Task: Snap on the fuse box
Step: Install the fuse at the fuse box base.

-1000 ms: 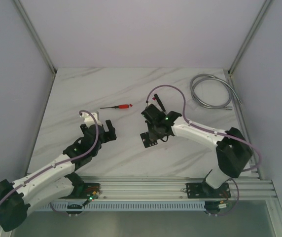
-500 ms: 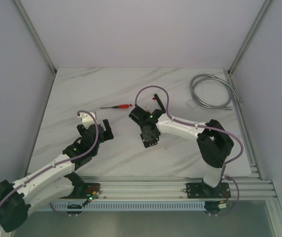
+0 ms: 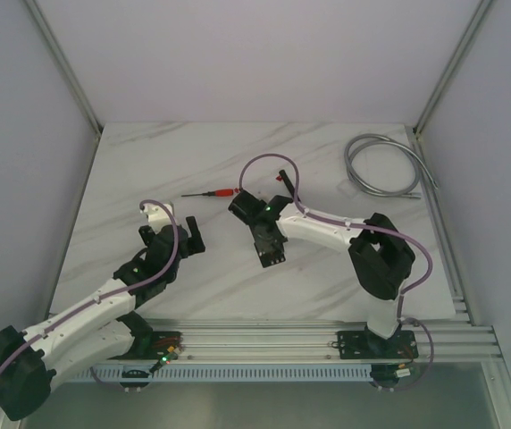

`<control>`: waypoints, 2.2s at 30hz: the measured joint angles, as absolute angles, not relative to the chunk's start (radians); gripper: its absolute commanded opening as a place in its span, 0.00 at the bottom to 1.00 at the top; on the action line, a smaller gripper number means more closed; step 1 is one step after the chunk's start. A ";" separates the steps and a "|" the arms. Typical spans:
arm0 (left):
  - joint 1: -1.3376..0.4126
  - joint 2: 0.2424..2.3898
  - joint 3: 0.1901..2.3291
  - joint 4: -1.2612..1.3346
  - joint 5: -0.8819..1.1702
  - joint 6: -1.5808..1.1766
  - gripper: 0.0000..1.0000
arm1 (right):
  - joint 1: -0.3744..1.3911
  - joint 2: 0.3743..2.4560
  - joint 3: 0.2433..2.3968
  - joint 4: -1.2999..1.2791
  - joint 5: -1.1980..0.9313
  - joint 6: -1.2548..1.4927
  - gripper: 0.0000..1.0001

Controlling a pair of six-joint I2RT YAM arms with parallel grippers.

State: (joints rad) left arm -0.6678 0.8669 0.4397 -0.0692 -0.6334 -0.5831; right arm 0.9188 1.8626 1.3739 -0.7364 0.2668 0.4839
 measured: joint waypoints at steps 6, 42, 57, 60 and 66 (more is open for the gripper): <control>-0.668 0.867 0.440 -0.070 -0.633 -0.585 1.00 | 0.921 1.868 1.389 -0.735 0.271 0.474 0.00; -0.662 0.867 0.440 -0.070 -0.633 -0.587 1.00 | 0.929 1.906 1.391 -0.718 0.275 0.435 0.03; -0.662 0.867 0.440 -0.070 -0.633 -0.587 1.00 | 0.944 1.879 1.351 -0.681 0.297 0.406 0.19; -0.662 0.867 0.440 -0.070 -0.633 -0.587 1.00 | 0.944 1.865 1.330 -0.677 0.296 0.406 0.21; -0.662 0.867 0.439 -0.070 -0.633 -0.590 1.00 | 0.944 1.863 1.309 -0.674 0.294 0.407 0.25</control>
